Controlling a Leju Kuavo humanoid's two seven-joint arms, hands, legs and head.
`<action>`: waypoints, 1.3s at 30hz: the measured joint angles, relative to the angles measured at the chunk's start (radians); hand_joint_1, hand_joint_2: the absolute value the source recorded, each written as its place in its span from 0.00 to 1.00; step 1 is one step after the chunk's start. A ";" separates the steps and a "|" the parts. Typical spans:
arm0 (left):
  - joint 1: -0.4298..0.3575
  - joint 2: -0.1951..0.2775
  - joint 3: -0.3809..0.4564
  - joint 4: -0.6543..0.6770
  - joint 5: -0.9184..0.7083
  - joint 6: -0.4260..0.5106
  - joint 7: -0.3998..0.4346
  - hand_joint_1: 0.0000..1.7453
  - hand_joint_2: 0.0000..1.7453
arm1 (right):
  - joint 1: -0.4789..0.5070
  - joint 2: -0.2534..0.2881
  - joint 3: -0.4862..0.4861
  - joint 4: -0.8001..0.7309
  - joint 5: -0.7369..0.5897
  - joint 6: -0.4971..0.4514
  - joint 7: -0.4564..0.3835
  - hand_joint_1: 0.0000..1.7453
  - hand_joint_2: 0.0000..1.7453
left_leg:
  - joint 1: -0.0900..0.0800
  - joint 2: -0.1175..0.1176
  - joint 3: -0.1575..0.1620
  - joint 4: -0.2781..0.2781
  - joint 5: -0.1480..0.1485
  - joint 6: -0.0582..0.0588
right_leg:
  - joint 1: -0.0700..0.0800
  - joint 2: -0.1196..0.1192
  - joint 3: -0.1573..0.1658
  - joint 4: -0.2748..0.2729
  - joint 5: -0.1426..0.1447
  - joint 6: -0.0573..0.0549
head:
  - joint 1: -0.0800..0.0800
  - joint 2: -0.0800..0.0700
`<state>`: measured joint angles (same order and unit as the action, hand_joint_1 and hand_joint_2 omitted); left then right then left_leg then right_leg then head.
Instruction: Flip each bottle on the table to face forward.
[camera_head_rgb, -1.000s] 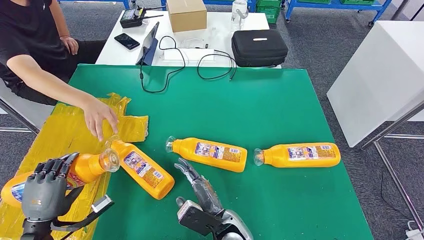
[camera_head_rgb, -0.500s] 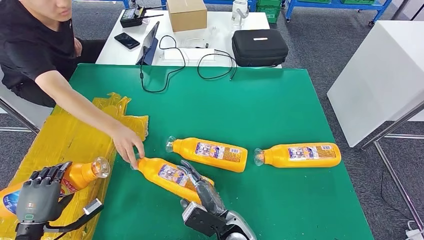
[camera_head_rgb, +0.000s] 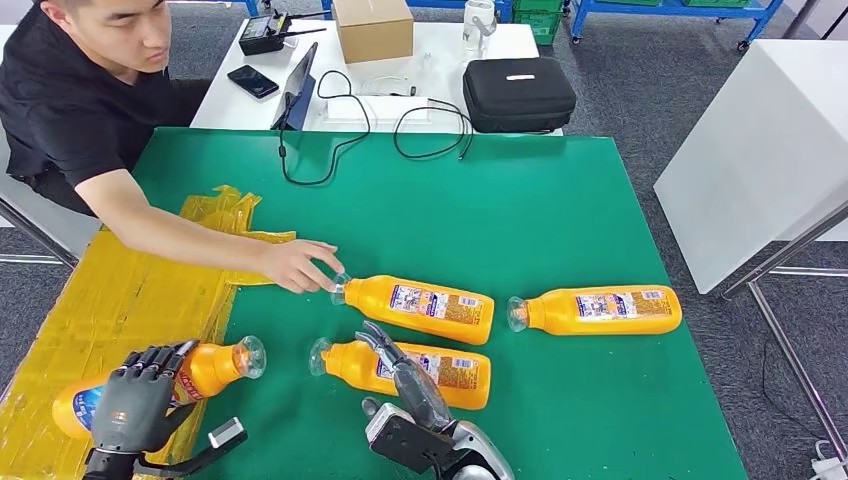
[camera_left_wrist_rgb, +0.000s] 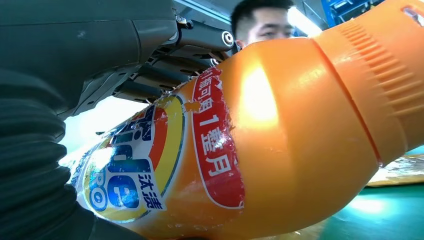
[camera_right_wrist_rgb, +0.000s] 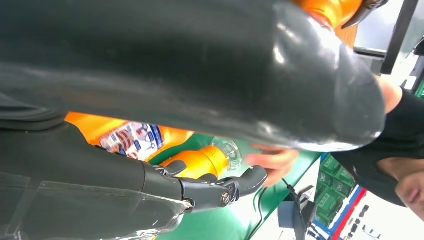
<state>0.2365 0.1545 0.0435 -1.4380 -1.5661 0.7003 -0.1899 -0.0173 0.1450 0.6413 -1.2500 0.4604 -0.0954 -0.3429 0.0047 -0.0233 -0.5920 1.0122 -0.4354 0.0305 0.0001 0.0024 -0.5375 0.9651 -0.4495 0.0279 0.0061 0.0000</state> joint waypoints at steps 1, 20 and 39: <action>0.000 -0.006 -0.002 0.002 0.005 0.000 -0.013 1.00 1.00 | 0.000 0.000 0.000 0.000 0.000 0.000 0.000 0.00 0.00 | 0.000 0.000 0.000 0.000 0.000 0.000 | 0.000 0.000 0.000 0.000 0.000 0.000 | 0.000 0.000; -0.072 -0.142 0.109 0.154 0.128 -0.004 -0.261 0.00 0.00 | -0.008 -0.007 0.005 0.025 0.041 -0.016 0.036 0.00 1.00 | 0.000 0.000 0.000 0.000 0.000 0.000 | 0.000 0.000 0.001 0.000 0.000 0.000 | 0.000 0.000; -0.009 -0.280 0.301 -0.032 0.887 -0.189 -0.506 0.00 0.00 | -0.003 -0.087 0.006 0.015 0.517 -0.183 0.320 0.00 1.00 | 0.000 -0.002 -0.001 0.000 0.000 0.000 | 0.000 0.000 -0.001 0.000 0.000 0.000 | 0.000 0.000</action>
<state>0.2275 -0.1252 0.3447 -1.4704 -0.6788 0.5112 -0.6957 -0.0201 0.0575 0.6474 -1.2353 0.9779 -0.2780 -0.0234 0.0046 -0.0252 -0.5930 1.0123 -0.4354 0.0306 0.0002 0.0020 -0.5380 0.9651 -0.4496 0.0279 0.0058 0.0000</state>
